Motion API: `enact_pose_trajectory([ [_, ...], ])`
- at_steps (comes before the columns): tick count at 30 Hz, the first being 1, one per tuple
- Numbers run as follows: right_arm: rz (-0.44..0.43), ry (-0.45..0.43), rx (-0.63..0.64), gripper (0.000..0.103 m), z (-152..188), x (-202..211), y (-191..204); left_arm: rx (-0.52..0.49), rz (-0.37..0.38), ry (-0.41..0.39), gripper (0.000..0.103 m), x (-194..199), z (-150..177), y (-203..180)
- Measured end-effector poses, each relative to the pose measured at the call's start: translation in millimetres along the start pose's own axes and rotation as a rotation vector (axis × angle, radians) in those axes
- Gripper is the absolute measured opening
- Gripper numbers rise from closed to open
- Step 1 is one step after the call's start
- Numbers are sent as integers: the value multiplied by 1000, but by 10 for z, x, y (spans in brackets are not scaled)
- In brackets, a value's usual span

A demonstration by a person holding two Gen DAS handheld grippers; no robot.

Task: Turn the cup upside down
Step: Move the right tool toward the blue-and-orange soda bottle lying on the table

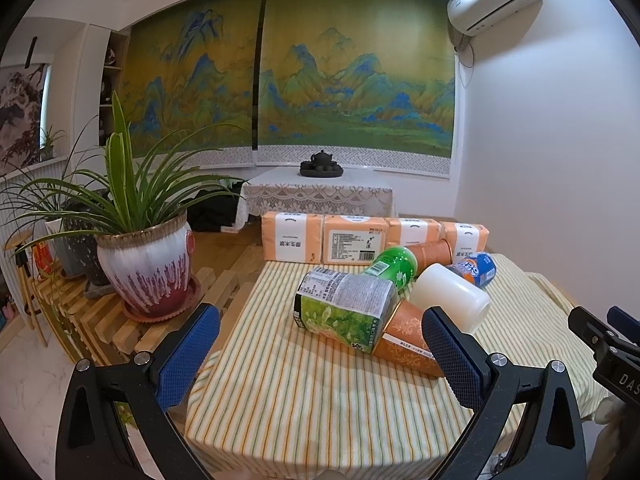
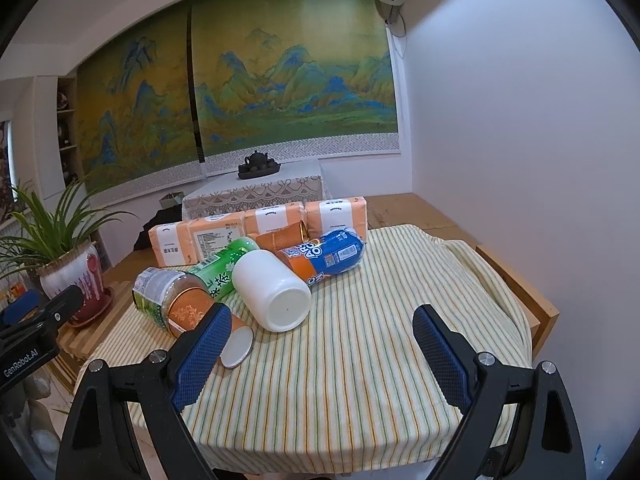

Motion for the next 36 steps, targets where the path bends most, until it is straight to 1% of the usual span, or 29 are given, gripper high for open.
enact_pose_trajectory([
  [26,12,18,-11,90,24,-57,-27,3,7,7,102,-38,34,-12],
  [36,22,38,-30,90,31,-152,-65,1,18,26,102,-148,50,-12],
])
Point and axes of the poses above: each gripper's, at about its wrist camera, not at the fingertips, and x roughly against the way its jaws point, y to its left, z to its underside, the point moved 6 cm from there along -x, roughly the way its jaws point, and after that the axes turned 6 degrees about y, right-handed, at the moved point
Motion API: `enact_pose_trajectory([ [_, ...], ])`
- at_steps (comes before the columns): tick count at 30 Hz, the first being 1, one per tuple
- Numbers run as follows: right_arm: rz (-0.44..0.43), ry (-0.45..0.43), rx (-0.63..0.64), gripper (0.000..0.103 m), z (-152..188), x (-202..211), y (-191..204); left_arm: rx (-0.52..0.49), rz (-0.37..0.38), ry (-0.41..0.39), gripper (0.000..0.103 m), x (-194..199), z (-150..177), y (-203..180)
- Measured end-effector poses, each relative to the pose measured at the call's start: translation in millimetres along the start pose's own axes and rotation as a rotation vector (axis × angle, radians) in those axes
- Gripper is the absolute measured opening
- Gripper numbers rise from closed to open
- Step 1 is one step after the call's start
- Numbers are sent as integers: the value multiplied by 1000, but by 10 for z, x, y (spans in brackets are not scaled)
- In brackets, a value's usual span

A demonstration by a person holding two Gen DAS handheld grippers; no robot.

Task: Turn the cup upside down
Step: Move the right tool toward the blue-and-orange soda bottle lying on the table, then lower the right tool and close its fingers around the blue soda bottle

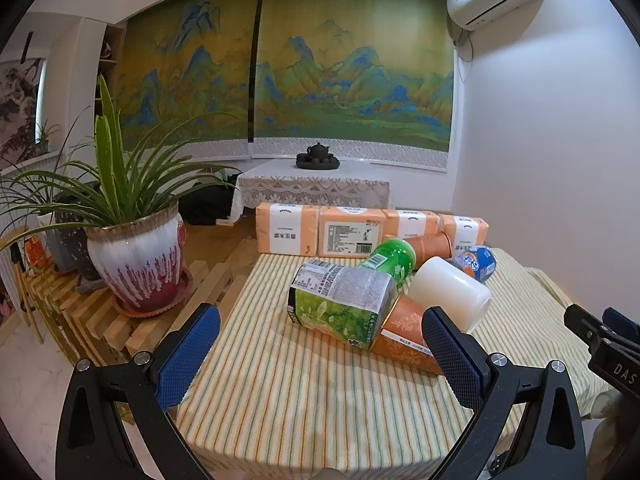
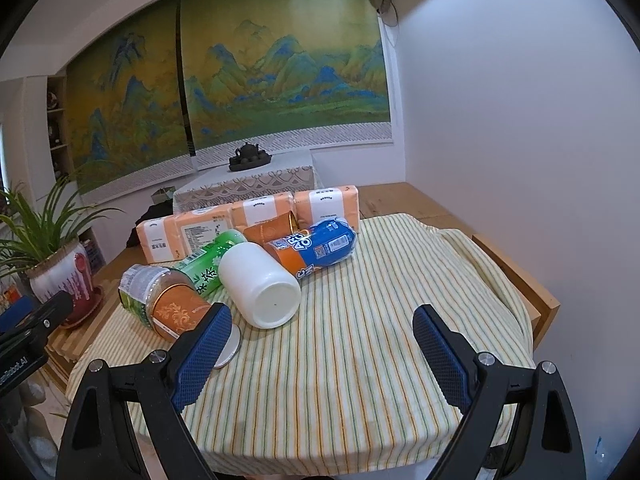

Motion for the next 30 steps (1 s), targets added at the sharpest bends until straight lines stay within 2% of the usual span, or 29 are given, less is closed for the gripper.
enact_pose_trajectory([
  [17,23,44,-89,90,-176,-338,-249,-2,6,29,102,-161,16,0],
  [30,99,24,-54,90,-430,-604,-299,9,-10,40,102,-241,2,82],
])
Point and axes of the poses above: each gripper's, at about its wrist camera, not at the fingertips, and x roughly against the way its jaws point, y to its left, z to its underside, the point moved 6 cm from there along -x, roughly the way its jaws point, and after that the axes turned 6 degrees about y, right-handed, at the moved point
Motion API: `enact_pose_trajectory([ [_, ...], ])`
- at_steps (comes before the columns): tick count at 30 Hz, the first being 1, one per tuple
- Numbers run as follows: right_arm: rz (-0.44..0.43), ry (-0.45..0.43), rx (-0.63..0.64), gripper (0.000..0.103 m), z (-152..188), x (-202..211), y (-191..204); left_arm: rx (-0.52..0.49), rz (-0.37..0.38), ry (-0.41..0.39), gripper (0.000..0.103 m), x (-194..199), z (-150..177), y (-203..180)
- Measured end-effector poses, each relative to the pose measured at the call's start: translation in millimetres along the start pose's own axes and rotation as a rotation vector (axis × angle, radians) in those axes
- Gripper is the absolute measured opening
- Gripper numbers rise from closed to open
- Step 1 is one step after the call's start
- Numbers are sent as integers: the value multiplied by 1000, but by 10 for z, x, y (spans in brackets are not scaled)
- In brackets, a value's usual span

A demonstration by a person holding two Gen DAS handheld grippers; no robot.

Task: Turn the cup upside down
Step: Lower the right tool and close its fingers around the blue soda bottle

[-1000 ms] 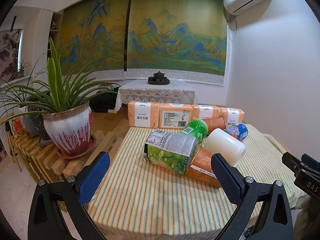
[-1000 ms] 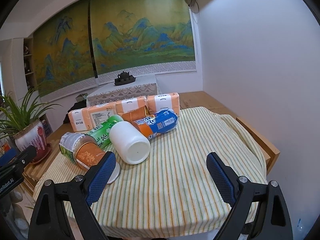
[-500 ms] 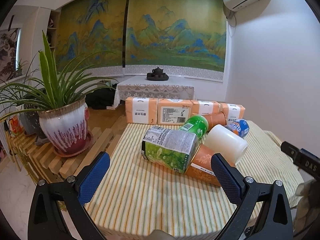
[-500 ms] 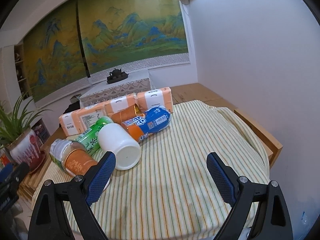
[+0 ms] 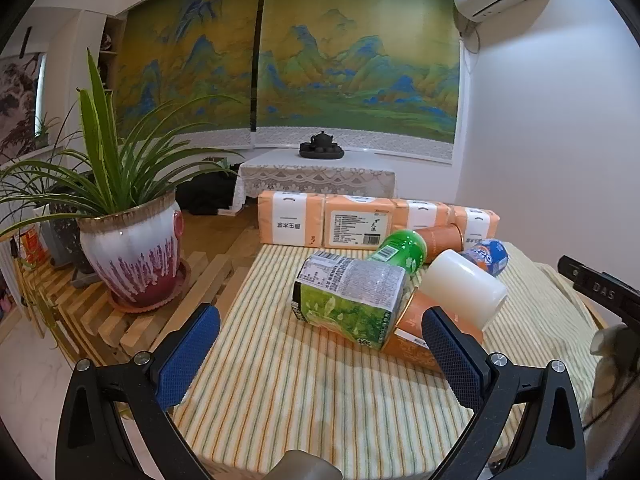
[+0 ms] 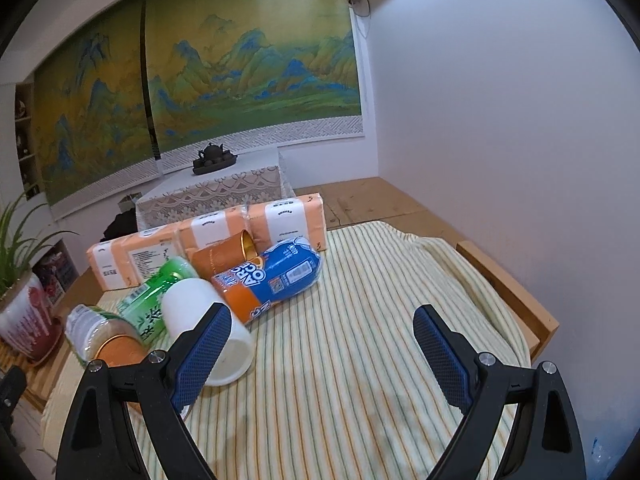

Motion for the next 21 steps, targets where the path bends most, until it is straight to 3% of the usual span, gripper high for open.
enact_pose_trajectory([
  [3,-8,28,0,90,-58,-137,20,0,-8,0,102,-21,-12,34],
  [16,-164,318,-161,90,-354,-1025,75,32,-37,30,102,-238,24,255],
  [21,-206,435,-281,90,-392,-1350,68,55,-47,44,102,-323,55,370],
])
Point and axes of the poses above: each gripper's, at about its wrist camera, not at the fingertips, and x roughly against the way its jaws point, y to its left, z to its underside, the point moved 6 cm from there along -x, roughly the way its jaws point, and after that the axes turned 6 degrees about y, right-handed, at the moved point
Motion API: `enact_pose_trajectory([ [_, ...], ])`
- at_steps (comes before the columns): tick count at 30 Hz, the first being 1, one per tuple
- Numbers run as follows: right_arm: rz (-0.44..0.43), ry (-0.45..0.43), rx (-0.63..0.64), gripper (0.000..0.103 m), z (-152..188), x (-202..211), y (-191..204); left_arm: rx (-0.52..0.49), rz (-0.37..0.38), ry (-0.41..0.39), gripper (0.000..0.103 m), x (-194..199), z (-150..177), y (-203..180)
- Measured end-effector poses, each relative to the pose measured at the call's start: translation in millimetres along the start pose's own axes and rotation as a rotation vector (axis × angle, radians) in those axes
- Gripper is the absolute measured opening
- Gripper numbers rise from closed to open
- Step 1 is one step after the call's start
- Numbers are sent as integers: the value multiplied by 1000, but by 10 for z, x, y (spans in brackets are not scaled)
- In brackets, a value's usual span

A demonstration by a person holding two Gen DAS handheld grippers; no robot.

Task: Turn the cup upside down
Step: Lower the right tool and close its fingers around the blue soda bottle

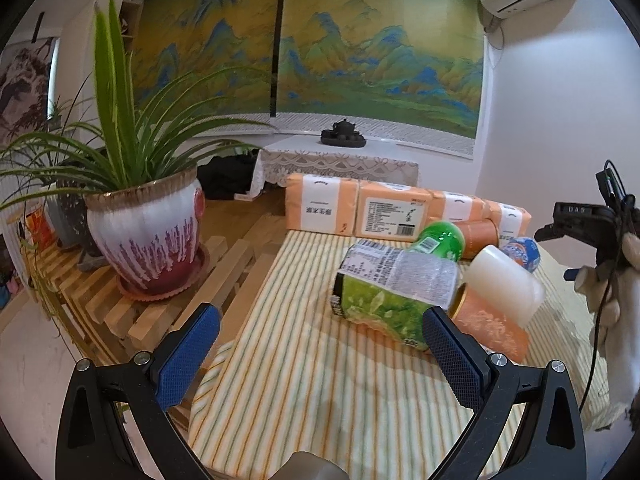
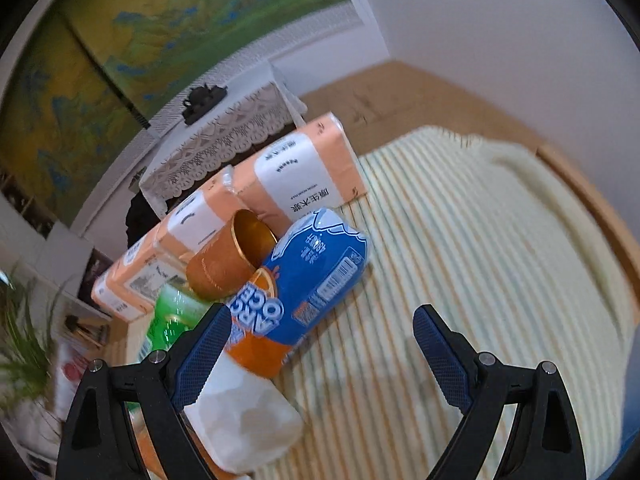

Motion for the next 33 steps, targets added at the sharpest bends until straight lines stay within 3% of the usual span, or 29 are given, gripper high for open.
enact_pose_trajectory([
  [7,-69,130,-163,82,-145,-328,-69,28,-13,14,102,-91,28,161],
  [17,-104,205,-258,77,-198,-585,-74,57,-26,25,102,-150,47,311],
  [21,-118,215,-281,76,-211,-651,-70,61,-31,30,102,-167,54,335],
  [26,-140,224,-295,66,-245,-694,-27,60,-36,27,102,-169,46,337],
  [33,-139,213,-312,64,-209,-652,-51,50,-36,26,102,-159,22,308],
])
Point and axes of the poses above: each gripper's, at about its wrist camera, not at the fingertips, and x roughly against the way its jaws point, y to its left, z to its underside, the point moved 6 cm from there along -x, roughly the way its jaws point, and after that the axes turned 6 degrees about y, right-handed, at the moved point
